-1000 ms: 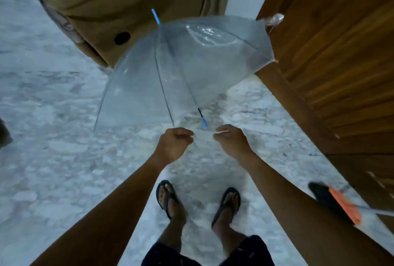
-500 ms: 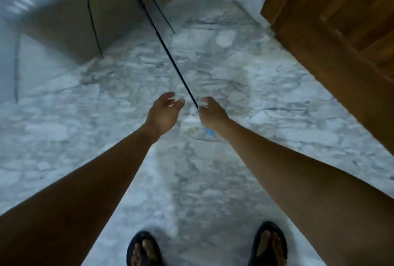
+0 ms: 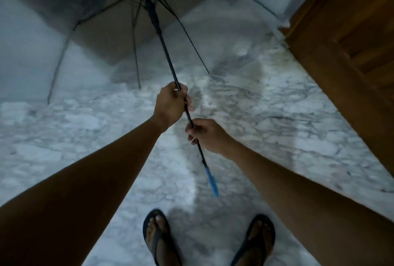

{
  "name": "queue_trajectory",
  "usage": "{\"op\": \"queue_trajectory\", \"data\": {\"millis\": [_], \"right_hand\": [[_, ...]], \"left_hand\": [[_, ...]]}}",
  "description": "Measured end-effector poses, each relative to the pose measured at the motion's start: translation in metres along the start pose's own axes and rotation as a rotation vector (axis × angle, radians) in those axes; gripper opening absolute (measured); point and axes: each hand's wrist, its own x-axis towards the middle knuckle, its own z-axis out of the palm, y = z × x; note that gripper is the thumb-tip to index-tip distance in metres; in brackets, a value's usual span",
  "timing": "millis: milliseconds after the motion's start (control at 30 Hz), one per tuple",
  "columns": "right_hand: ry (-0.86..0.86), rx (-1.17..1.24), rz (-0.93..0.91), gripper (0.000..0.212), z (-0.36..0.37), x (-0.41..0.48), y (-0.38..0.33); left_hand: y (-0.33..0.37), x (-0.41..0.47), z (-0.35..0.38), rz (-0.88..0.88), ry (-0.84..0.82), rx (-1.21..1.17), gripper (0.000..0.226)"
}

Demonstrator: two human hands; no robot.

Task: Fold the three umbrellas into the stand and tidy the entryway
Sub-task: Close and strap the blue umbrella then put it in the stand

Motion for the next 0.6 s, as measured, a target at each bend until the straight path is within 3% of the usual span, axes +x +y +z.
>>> {"op": "queue_trajectory", "data": {"millis": [100,367,500,600], "right_hand": [[-0.039,0.081,0.026,0.013,0.009,-0.089,-0.067],[-0.068,0.061,0.11,0.015,0.037,-0.28,-0.245],[0.178,0.191,0.17,0.013,0.027,-0.344,-0.297],[0.404,0.361,0.179,0.024,0.031,-0.386,-0.327]], "left_hand": [[0.055,-0.068,-0.015,0.01,0.042,0.162,0.016],[0.203,-0.235,-0.064,-0.059,0.098,0.155,0.028],[0.261,-0.308,-0.085,0.107,0.018,0.281,0.031],[0.294,-0.362,-0.099,0.306,-0.12,0.423,0.033]]}}
